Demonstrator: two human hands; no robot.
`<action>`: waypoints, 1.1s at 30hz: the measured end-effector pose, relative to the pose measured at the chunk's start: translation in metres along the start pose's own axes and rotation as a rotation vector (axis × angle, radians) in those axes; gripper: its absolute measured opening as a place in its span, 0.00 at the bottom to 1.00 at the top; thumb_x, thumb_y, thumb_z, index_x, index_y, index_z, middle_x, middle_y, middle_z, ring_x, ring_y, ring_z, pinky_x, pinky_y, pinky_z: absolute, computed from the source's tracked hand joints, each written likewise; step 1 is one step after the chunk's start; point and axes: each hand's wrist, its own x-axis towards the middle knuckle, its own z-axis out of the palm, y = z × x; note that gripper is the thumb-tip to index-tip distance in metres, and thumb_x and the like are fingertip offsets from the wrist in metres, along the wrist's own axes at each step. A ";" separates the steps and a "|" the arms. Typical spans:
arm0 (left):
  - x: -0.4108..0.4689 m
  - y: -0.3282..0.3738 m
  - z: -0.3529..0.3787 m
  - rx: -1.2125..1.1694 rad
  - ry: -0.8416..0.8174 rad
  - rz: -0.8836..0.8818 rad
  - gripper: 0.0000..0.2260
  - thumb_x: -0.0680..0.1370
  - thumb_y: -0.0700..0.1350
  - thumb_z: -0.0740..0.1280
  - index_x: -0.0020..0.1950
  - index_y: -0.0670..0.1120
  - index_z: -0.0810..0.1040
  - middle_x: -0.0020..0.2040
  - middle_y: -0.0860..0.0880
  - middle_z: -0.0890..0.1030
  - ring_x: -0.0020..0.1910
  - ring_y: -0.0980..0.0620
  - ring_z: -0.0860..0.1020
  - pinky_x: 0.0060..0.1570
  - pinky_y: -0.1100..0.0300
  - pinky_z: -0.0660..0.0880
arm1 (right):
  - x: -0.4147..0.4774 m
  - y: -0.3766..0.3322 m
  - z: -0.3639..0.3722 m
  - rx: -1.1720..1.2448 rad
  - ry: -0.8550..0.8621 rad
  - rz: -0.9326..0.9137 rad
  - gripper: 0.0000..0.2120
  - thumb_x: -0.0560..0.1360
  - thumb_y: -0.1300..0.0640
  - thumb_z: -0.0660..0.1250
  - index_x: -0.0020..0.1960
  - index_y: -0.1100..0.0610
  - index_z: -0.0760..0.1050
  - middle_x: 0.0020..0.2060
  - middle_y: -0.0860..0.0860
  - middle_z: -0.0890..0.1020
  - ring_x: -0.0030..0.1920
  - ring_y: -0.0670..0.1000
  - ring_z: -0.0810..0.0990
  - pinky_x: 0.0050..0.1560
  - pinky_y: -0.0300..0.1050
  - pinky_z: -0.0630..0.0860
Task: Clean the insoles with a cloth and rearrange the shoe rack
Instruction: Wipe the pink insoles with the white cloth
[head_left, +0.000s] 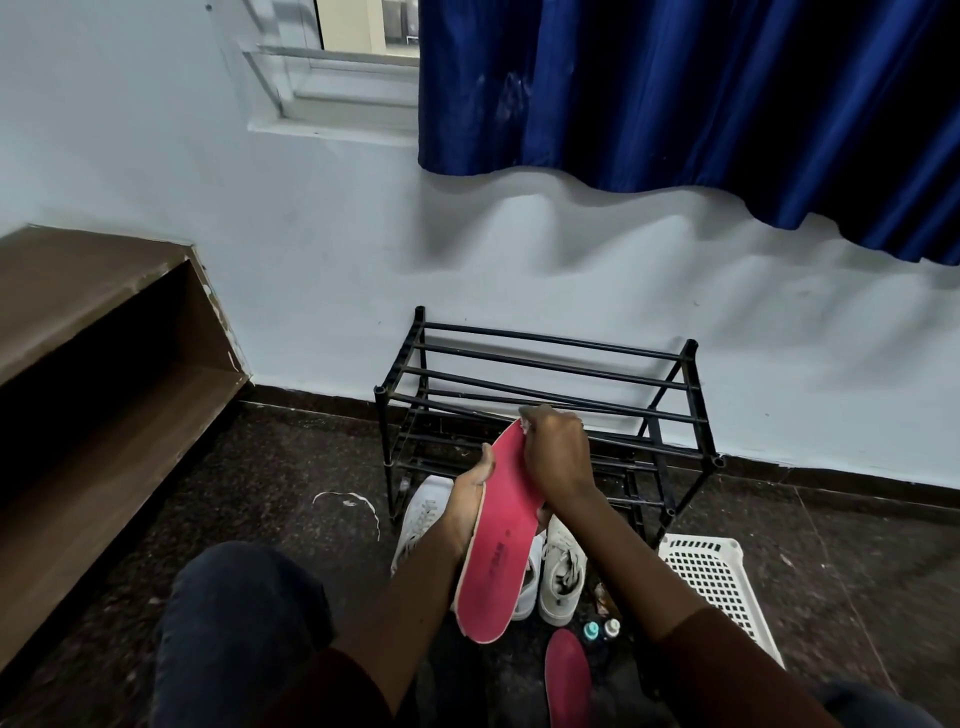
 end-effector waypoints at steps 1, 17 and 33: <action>0.002 0.000 -0.003 -0.002 -0.002 0.009 0.27 0.80 0.61 0.50 0.57 0.42 0.76 0.41 0.41 0.82 0.33 0.43 0.80 0.33 0.56 0.78 | 0.000 0.001 0.000 0.000 -0.010 -0.019 0.12 0.68 0.71 0.60 0.43 0.64 0.81 0.38 0.62 0.82 0.37 0.63 0.80 0.36 0.48 0.73; 0.007 0.011 -0.012 -0.036 0.041 0.042 0.26 0.81 0.59 0.47 0.56 0.41 0.75 0.41 0.42 0.84 0.37 0.45 0.83 0.40 0.55 0.79 | -0.009 -0.001 0.011 -0.068 0.091 -0.260 0.07 0.62 0.65 0.58 0.29 0.56 0.70 0.23 0.52 0.75 0.23 0.53 0.71 0.27 0.39 0.60; 0.006 0.011 -0.017 -0.014 0.102 0.101 0.25 0.80 0.56 0.51 0.45 0.41 0.82 0.35 0.42 0.82 0.32 0.47 0.82 0.32 0.60 0.78 | -0.014 -0.004 0.025 -0.040 0.020 -0.308 0.07 0.65 0.65 0.61 0.31 0.57 0.75 0.27 0.54 0.79 0.26 0.56 0.76 0.27 0.38 0.62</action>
